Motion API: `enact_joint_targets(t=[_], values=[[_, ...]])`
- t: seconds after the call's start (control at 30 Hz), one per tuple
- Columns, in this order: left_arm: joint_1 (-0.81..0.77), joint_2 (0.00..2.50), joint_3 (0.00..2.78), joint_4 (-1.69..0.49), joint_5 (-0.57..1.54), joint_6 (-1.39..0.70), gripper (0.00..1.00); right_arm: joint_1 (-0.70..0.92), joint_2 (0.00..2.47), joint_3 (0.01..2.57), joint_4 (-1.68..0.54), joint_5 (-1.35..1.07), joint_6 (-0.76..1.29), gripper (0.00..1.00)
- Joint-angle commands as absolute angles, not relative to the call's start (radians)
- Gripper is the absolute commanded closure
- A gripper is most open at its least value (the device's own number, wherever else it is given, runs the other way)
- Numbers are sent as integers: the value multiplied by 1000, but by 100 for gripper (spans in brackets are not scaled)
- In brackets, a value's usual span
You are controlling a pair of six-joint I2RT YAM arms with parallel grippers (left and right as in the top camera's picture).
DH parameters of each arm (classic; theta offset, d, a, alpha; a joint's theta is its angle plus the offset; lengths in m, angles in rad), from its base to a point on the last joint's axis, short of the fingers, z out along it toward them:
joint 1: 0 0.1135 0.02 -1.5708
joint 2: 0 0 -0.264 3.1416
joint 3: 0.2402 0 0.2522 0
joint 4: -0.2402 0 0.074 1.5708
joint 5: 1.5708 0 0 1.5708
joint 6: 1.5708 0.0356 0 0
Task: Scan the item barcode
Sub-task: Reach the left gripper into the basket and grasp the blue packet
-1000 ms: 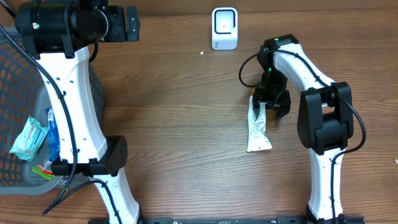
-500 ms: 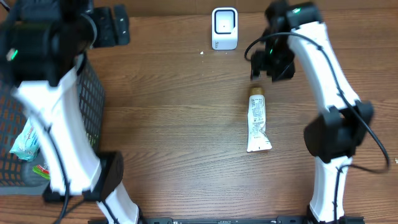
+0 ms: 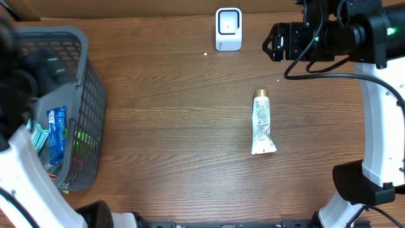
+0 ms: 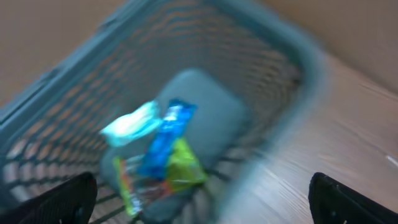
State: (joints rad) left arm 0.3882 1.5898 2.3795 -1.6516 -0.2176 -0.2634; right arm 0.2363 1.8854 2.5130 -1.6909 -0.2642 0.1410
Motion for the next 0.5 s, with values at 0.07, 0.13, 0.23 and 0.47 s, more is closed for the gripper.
enact_joint_targets(t=[0.07, 0.13, 0.23, 0.47], values=[[638, 1695, 2304, -1599, -90, -201, 1, 239, 1911, 2507, -1679, -271, 136, 14], [676, 1737, 2304, -1603, -83, -200, 2, 241, 1918, 2507, -1686, -271, 136, 14], [698, 1805, 2303, -1607, -77, -140, 11, 241, 1925, 2506, -1694, -271, 136, 14], [690, 1980, 2263, -1656, -76, -147, 24, 241, 1925, 2506, -1694, -271, 129, 12]])
